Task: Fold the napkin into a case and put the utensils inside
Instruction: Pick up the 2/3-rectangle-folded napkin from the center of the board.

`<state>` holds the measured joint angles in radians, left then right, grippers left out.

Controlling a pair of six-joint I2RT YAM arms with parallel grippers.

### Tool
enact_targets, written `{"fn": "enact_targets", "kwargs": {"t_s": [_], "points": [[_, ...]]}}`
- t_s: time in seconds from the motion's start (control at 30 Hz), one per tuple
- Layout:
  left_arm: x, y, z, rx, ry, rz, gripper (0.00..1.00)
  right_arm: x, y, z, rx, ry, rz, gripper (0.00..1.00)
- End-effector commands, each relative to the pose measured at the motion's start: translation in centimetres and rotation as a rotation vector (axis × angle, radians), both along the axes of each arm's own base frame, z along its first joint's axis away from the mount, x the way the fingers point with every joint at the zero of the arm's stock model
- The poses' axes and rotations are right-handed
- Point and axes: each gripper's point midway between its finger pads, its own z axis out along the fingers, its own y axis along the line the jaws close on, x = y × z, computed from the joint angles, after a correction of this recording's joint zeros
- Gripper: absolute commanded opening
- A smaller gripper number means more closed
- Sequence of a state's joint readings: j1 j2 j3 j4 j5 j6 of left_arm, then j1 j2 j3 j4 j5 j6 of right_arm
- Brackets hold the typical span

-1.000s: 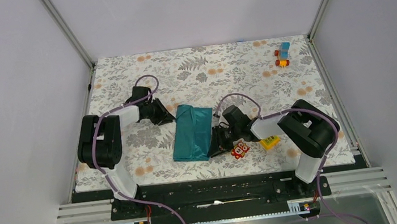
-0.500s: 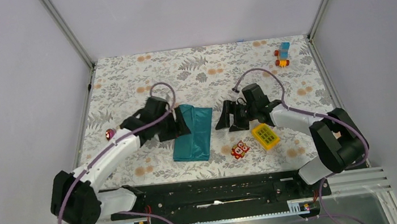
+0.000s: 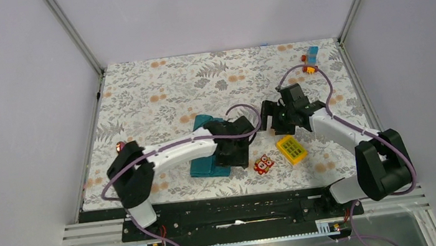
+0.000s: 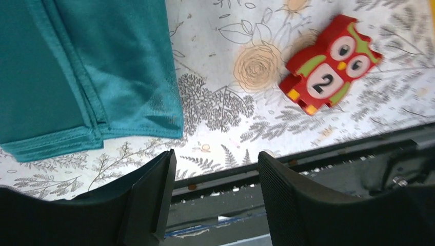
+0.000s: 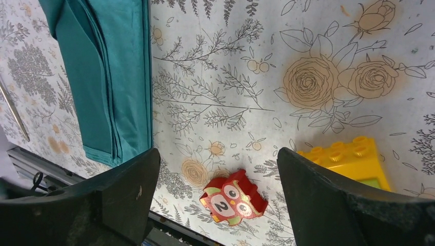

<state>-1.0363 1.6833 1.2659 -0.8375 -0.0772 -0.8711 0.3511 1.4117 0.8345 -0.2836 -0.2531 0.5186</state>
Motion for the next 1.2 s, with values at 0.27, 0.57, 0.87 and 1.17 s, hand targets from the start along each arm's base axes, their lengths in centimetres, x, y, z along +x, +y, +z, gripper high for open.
{"fn": "enact_targets", "kwargs": {"t_s": [0.27,0.57,0.87,1.17], "points": [[1.0,-0.1,-4.2,0.183,0.044,-0.014,0.56,-1.1,-0.3,0.1,0.013,-0.018,0.040,0.92],[0.6,1.7,-6.0,0.234,0.051,-0.011,0.50,-1.6,0.3,-0.4,0.044,0.000,0.066,0.92],[1.0,2.9,-7.5,0.262,0.040,-0.004,0.35,-1.7,0.9,-1.1,0.067,0.026,0.093,0.92],[0.8,3.7,-7.8,0.278,0.034,-0.002,0.14,-1.6,2.8,-0.9,0.163,0.039,0.117,0.93]]}}
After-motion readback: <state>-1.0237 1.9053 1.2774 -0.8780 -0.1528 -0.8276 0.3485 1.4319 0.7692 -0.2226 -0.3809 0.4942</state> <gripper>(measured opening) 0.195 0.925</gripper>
